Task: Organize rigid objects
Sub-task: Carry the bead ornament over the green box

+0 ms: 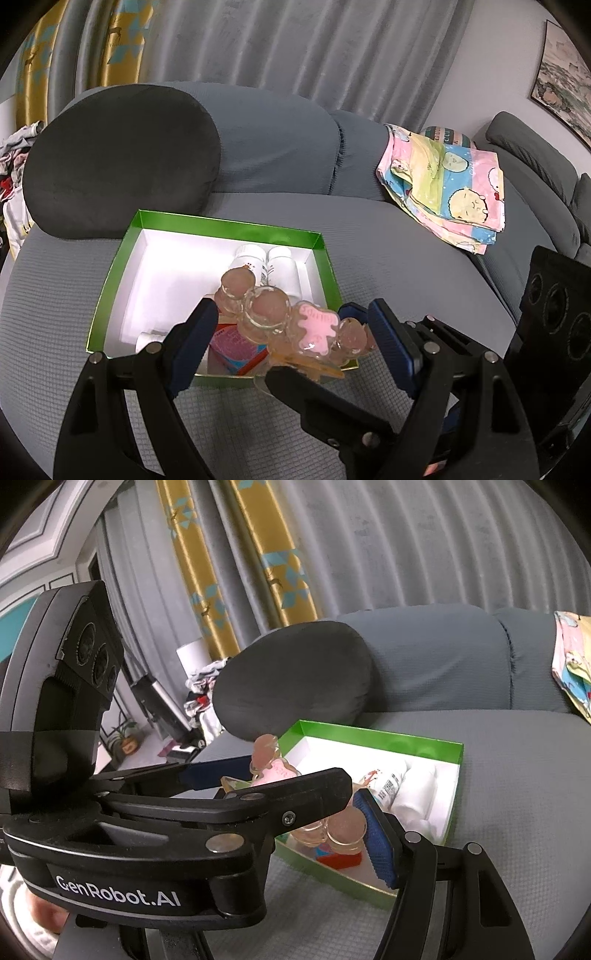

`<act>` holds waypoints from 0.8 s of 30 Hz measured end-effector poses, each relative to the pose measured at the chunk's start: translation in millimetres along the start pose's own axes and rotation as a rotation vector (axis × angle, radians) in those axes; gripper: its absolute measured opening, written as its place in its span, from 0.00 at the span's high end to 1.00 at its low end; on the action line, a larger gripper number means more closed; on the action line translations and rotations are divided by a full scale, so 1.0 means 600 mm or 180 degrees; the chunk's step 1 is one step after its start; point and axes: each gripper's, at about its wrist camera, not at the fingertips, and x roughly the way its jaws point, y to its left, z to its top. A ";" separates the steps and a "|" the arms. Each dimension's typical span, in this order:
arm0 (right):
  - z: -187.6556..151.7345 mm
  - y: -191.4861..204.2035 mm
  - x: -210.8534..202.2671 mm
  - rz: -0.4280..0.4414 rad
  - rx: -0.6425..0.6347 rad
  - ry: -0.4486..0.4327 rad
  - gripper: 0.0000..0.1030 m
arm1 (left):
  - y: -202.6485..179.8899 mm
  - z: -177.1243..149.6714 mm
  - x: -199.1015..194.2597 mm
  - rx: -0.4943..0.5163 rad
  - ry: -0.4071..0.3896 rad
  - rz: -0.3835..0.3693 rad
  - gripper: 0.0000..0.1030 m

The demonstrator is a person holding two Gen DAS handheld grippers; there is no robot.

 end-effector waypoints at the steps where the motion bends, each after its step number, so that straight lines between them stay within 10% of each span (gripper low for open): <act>1: 0.000 -0.001 0.003 0.0001 0.0002 0.0011 0.33 | 0.002 0.000 0.004 -0.0009 0.0010 0.0000 0.20; 24: -0.003 -0.027 0.063 -0.0055 0.0053 0.0249 0.33 | 0.050 0.005 0.079 -0.0218 0.0231 -0.0037 0.20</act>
